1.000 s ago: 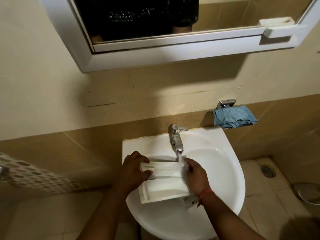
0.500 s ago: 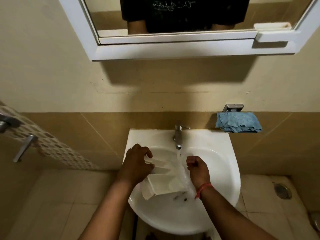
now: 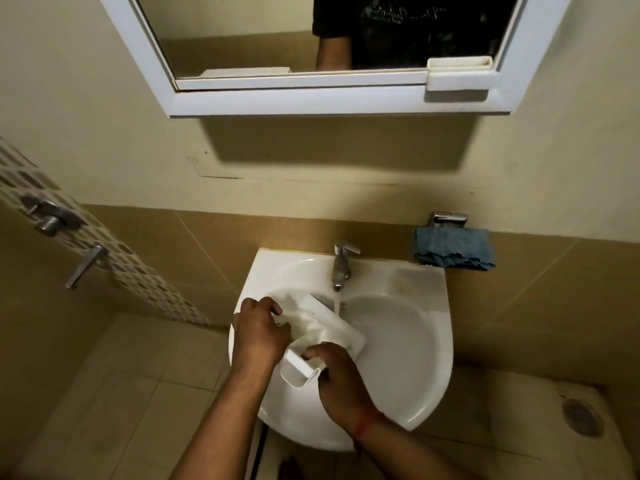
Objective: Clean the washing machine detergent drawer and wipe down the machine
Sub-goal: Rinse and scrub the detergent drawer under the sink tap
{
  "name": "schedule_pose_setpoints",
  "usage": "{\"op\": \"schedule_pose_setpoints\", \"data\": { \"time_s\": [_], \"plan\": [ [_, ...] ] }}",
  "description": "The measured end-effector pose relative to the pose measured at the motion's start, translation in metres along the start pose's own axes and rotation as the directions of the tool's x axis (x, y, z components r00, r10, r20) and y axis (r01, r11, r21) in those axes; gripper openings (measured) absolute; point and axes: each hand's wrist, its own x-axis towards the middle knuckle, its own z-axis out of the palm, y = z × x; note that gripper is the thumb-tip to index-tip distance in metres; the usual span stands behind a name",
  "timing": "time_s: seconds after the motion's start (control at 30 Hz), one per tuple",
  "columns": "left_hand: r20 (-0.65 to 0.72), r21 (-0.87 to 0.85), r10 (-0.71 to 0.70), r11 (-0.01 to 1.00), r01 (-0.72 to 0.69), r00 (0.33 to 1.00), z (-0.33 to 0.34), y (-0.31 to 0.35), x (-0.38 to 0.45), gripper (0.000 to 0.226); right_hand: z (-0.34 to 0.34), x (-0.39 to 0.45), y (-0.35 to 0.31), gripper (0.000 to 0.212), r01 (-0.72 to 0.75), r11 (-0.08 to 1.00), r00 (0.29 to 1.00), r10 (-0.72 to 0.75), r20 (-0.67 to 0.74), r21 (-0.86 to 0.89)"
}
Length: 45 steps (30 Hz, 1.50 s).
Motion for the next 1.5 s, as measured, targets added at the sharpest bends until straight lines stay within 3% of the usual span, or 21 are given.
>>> {"op": "schedule_pose_setpoints", "data": {
  "time_s": [0.17, 0.37, 0.53, 0.83, 0.97, 1.07, 1.17, 1.27, 1.33, 1.4, 1.5],
  "plan": [
    [-0.014, -0.138, -0.016, 0.990, 0.014, 1.000, -0.007, -0.003, -0.011, 0.007, -0.028, 0.022, -0.002, 0.025, 0.021, 0.987, 0.992, -0.001, -0.128, 0.159],
    [0.049, -0.366, -0.038, 0.929, 0.054, 0.998, -0.013, -0.001, -0.020, 0.012, -0.051, 0.040, 0.002, 0.031, -0.121, 0.932, 0.975, 0.176, -0.136, 0.342],
    [0.201, -0.549, -0.013, 0.827, 0.124, 0.979, -0.005, 0.007, -0.014, 0.016, -0.073, 0.049, 0.012, 0.035, -0.275, 0.920, 0.943, 0.315, -0.110, 0.280],
    [0.291, -0.563, 0.107, 0.822, 0.080, 0.951, -0.001, 0.014, 0.007, 0.015, -0.089, 0.052, 0.013, 0.026, -0.329, 0.901, 0.921, 0.373, -0.115, 0.284],
    [0.227, -0.439, 0.237, 0.891, -0.118, 0.945, -0.002, -0.003, 0.010, 0.010, -0.090, 0.059, 0.005, 0.027, -0.339, 0.895, 0.927, 0.370, -0.061, 0.289],
    [0.153, -0.352, 0.324, 0.900, -0.255, 0.933, -0.009, -0.013, 0.012, 0.021, -0.084, 0.071, -0.011, 0.021, -0.366, 0.845, 0.902, 0.426, -0.076, 0.391],
    [0.083, -0.384, 0.302, 0.889, -0.249, 0.950, -0.017, -0.017, 0.013, 0.023, -0.070, 0.080, -0.029, 0.011, -0.357, 0.748, 0.849, 0.510, -0.139, 0.559],
    [0.034, -0.437, 0.252, 0.874, -0.213, 0.967, -0.022, -0.018, 0.010, 0.025, -0.052, 0.079, -0.047, 0.032, -0.283, 0.699, 0.865, 0.482, -0.140, 0.657],
    [0.026, -0.451, 0.243, 0.869, -0.205, 0.970, -0.027, -0.017, 0.008, 0.028, -0.041, 0.077, -0.056, 0.040, -0.240, 0.765, 0.904, 0.401, -0.150, 0.597],
    [0.020, -0.454, 0.243, 0.866, -0.208, 0.970, -0.033, -0.019, 0.005, 0.038, -0.035, 0.079, -0.060, 0.029, -0.233, 0.862, 0.932, 0.329, -0.149, 0.451],
    [0.011, -0.430, 0.293, 0.865, -0.260, 0.956, -0.040, -0.027, 0.001, 0.045, -0.032, 0.095, -0.066, 0.015, -0.228, 0.919, 0.956, 0.274, -0.105, 0.320]
  ]
}}
